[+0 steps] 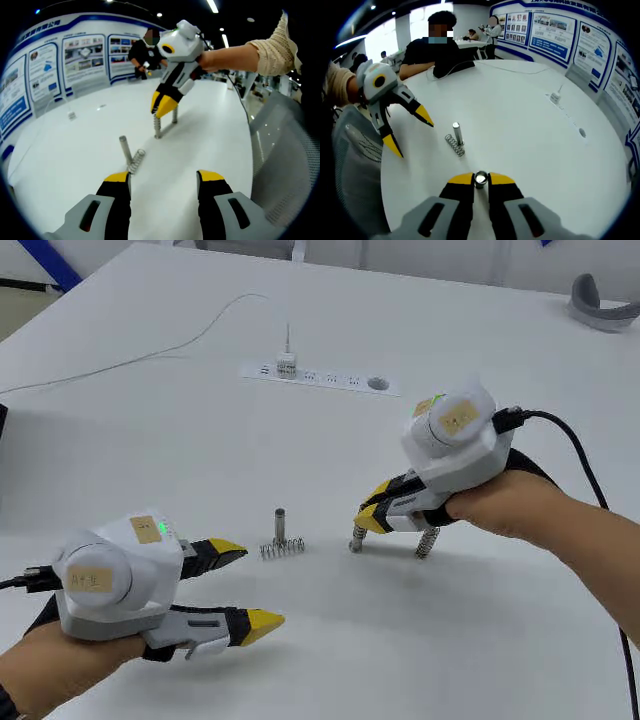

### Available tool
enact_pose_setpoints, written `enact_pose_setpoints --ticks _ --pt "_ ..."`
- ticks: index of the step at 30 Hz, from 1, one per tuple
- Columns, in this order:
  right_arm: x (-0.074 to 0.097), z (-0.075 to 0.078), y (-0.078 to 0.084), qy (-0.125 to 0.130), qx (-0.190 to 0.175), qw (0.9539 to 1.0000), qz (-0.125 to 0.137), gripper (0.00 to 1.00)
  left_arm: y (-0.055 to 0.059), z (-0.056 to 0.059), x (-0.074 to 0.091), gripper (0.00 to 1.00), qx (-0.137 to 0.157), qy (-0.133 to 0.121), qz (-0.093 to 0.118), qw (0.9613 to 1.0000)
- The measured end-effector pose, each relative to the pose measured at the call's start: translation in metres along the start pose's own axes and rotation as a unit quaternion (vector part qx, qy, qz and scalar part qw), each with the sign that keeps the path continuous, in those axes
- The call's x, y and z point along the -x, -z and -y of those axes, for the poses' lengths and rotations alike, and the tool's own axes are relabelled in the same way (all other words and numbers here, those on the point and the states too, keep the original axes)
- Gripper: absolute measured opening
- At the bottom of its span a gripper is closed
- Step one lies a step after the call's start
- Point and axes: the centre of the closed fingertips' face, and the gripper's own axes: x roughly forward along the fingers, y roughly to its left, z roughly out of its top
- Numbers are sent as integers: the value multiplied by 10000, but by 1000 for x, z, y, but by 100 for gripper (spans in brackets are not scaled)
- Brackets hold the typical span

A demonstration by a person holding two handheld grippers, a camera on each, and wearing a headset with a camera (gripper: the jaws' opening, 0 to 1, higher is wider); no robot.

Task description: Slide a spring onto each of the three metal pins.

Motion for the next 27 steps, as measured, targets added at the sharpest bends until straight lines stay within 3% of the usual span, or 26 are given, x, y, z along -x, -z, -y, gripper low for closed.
enact_pose_setpoints --ticks 27 --pt "-14 4 16 49 -66 9998 -161 12 1 0 2 53 15 -20 -16 10000"
